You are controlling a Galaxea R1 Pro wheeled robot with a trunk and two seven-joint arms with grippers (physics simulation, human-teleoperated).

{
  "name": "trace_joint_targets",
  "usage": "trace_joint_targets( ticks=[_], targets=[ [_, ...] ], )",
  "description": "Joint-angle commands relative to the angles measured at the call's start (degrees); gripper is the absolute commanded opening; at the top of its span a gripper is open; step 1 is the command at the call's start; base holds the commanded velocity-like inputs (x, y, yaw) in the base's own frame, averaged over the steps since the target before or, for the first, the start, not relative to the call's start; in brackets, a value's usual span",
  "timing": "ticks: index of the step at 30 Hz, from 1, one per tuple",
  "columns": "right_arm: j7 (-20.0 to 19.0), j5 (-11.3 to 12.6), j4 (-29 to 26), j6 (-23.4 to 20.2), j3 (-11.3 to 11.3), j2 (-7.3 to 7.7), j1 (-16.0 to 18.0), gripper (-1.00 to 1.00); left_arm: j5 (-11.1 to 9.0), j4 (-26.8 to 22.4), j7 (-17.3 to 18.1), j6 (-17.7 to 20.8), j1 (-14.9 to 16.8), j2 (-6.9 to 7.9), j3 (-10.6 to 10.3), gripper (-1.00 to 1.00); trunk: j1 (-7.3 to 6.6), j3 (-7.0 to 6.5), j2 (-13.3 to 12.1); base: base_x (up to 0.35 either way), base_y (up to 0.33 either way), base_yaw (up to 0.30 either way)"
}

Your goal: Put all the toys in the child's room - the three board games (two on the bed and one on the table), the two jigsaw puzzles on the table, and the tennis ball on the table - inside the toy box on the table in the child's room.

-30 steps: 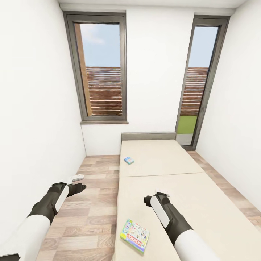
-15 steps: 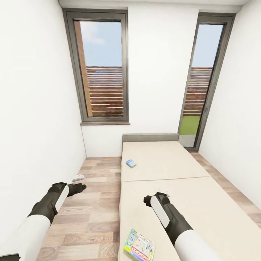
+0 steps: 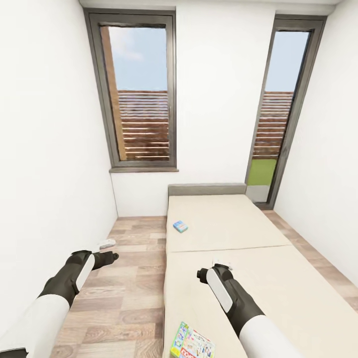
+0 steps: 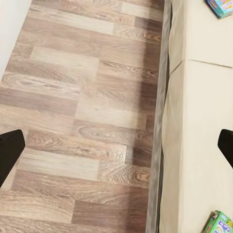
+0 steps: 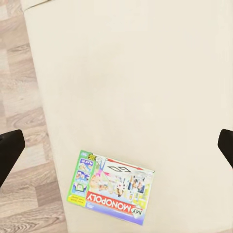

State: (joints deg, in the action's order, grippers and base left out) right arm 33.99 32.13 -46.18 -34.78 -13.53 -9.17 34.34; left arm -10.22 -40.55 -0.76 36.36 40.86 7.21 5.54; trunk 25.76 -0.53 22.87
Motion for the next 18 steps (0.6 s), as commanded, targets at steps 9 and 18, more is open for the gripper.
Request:
trace_joint_targets(
  ticks=[9, 18],
  targets=[
    [0.18, 0.65, -0.05, -0.17, -0.17, 0.03, 0.03, 1.0, -0.41, -0.06, -0.12, 0.29, 0.01, -0.01, 0.09, 1.0, 0.03, 0.75, 0.05, 0.012, 0.0, 0.0],
    [0.12, 0.8, -0.03, -0.23, -0.11, 0.03, 0.03, 1.0, -0.41, -0.06, -0.07, 0.29, 0.01, -0.01, 0.09, 1.0, 0.03, 1.6, 0.05, 0.0, 0.0, 0.0]
  ],
)
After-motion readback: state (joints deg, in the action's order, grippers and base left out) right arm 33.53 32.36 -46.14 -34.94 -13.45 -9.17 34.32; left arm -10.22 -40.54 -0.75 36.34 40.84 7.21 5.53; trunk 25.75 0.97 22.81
